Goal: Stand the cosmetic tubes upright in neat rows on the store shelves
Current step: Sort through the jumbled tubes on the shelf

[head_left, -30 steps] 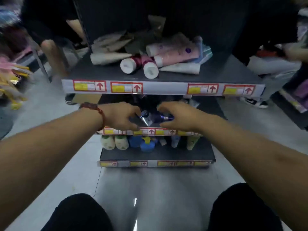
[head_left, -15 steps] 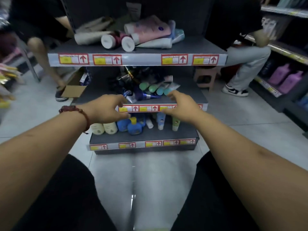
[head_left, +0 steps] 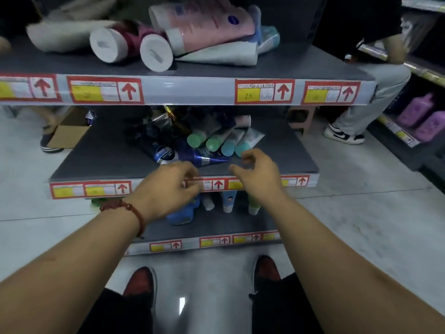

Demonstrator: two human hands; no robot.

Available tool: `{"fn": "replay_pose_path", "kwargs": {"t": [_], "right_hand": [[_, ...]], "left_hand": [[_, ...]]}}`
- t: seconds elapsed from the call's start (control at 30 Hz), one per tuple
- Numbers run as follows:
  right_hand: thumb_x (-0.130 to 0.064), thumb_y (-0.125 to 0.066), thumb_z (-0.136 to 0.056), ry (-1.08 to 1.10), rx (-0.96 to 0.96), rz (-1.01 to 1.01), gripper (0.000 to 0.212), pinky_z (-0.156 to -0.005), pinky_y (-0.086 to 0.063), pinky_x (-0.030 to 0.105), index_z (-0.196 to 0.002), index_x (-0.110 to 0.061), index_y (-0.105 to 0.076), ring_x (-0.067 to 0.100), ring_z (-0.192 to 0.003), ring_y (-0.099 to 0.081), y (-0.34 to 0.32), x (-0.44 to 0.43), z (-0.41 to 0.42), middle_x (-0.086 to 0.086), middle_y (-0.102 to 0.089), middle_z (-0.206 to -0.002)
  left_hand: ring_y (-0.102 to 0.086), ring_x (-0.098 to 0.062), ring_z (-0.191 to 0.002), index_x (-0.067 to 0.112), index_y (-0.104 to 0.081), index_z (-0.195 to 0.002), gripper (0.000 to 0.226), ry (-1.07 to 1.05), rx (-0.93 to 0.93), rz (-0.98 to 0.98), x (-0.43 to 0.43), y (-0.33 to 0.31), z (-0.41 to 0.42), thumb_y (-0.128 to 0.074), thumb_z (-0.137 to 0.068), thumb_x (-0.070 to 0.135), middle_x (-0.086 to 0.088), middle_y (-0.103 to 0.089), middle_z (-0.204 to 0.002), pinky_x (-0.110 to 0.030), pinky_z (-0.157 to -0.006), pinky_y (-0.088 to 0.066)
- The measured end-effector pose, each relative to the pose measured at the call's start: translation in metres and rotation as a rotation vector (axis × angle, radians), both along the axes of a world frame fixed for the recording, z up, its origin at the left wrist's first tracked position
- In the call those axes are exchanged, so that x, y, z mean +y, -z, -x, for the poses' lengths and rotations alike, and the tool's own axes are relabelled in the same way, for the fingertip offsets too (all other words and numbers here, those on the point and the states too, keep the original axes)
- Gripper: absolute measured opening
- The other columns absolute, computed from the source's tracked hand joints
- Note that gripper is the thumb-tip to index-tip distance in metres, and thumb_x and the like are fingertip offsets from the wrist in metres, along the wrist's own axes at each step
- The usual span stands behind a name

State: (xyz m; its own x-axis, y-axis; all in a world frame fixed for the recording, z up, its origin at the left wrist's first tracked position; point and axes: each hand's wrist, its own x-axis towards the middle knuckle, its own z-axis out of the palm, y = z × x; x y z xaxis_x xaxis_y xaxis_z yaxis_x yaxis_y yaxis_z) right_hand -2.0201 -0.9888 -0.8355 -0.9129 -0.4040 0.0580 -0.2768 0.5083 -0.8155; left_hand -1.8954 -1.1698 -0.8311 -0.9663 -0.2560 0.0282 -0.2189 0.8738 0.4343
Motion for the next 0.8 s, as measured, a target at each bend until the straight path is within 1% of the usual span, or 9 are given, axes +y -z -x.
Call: {"fn": "replay_pose_path", "kwargs": {"t": [0.07,0.17,0.3,0.4,0.47,0.53,0.6,0.67,0.8], "right_hand": [[-0.031,-0.072,-0.087,0.043,-0.019,0.017,0.040,-0.067,-0.041,0.015,-0.121,-0.014,-0.059,0.011,-0.090,-0.057,0.004,-0.013,0.025,0.001,-0.062,-0.112],[-0.026,-0.072,-0.085,0.146,-0.053,0.072,0.028,-0.046,-0.036,0.002,-0.108,-0.013,-0.062,0.000,-0.069,-0.053,0.012,-0.027,0.059,0.000,-0.064,-0.093],[-0.023,-0.069,-0.087,0.231,-0.014,0.062,0.020,-0.043,-0.033,0.002,-0.095,-0.006,-0.062,0.007,-0.065,-0.048,0.026,-0.035,0.091,-0.006,-0.054,-0.077],[-0.024,-0.069,-0.088,0.241,0.059,0.016,0.031,-0.050,-0.035,0.012,-0.104,0.001,-0.061,0.015,-0.078,-0.053,0.030,-0.041,0.103,0.003,-0.058,-0.088],[-0.029,-0.071,-0.087,0.242,0.075,-0.005,0.038,-0.050,-0.033,0.013,-0.112,-0.004,-0.059,0.021,-0.089,-0.058,0.032,-0.043,0.107,0.008,-0.060,-0.101],[-0.035,-0.072,-0.086,0.229,0.055,-0.001,0.045,-0.049,-0.036,0.008,-0.120,-0.009,-0.058,0.012,-0.075,-0.056,0.036,-0.042,0.109,0.002,-0.058,-0.095],[-0.041,-0.072,-0.086,0.224,0.021,-0.001,0.053,-0.055,-0.035,0.011,-0.127,-0.012,-0.057,0.012,-0.081,-0.057,0.040,-0.043,0.109,-0.002,-0.058,-0.099],[-0.041,-0.072,-0.086,0.228,0.002,0.003,0.045,-0.058,-0.036,0.010,-0.118,-0.011,-0.062,0.014,-0.091,-0.058,0.043,-0.045,0.109,-0.002,-0.060,-0.099],[-0.029,-0.076,-0.083,0.284,-0.078,0.088,0.022,-0.039,-0.033,0.003,-0.084,-0.010,-0.064,0.001,-0.061,-0.051,0.044,-0.043,0.112,-0.007,-0.056,-0.070]], "left_hand": [[-0.064,-0.015,-0.093,0.025,-0.065,-0.110,0.027,-0.022,0.060,-0.050,-0.004,0.008,0.026,-0.063,-0.091,0.044,0.005,-0.065,-0.105,-0.039,-0.084,-0.056],[-0.064,-0.008,-0.084,0.028,-0.067,-0.108,0.027,-0.088,0.195,-0.122,-0.007,0.020,0.057,-0.060,-0.088,0.045,0.014,-0.067,-0.093,-0.037,-0.078,-0.058],[-0.065,-0.014,-0.076,0.025,-0.071,-0.100,0.016,-0.158,0.390,-0.051,-0.012,0.022,0.086,-0.060,-0.090,0.031,0.011,-0.069,-0.082,-0.037,-0.070,-0.057],[-0.065,-0.025,-0.089,0.025,-0.069,-0.103,0.024,-0.238,0.474,0.078,-0.026,0.021,0.103,-0.055,-0.088,0.036,-0.001,-0.071,-0.098,-0.039,-0.075,-0.054],[-0.061,-0.033,-0.106,0.032,-0.062,-0.118,0.038,-0.306,0.396,0.150,-0.037,0.028,0.113,-0.050,-0.086,0.049,-0.006,-0.067,-0.115,-0.045,-0.085,-0.051],[-0.055,-0.038,-0.115,0.037,-0.056,-0.126,0.046,-0.336,0.298,0.186,-0.041,0.038,0.118,-0.046,-0.085,0.057,-0.006,-0.063,-0.126,-0.047,-0.091,-0.047],[-0.051,-0.042,-0.119,0.038,-0.056,-0.128,0.046,-0.352,0.270,0.194,-0.038,0.044,0.120,-0.048,-0.087,0.057,-0.005,-0.061,-0.132,-0.047,-0.093,-0.044],[-0.048,-0.043,-0.121,0.035,-0.060,-0.127,0.042,-0.375,0.293,0.181,-0.034,0.044,0.121,-0.056,-0.089,0.051,-0.006,-0.063,-0.131,-0.047,-0.092,-0.041],[-0.062,-0.035,-0.108,0.028,-0.069,-0.112,0.036,-0.372,0.369,0.055,-0.036,0.043,0.123,-0.055,-0.085,0.049,-0.005,-0.070,-0.114,-0.048,-0.090,-0.051]]}}
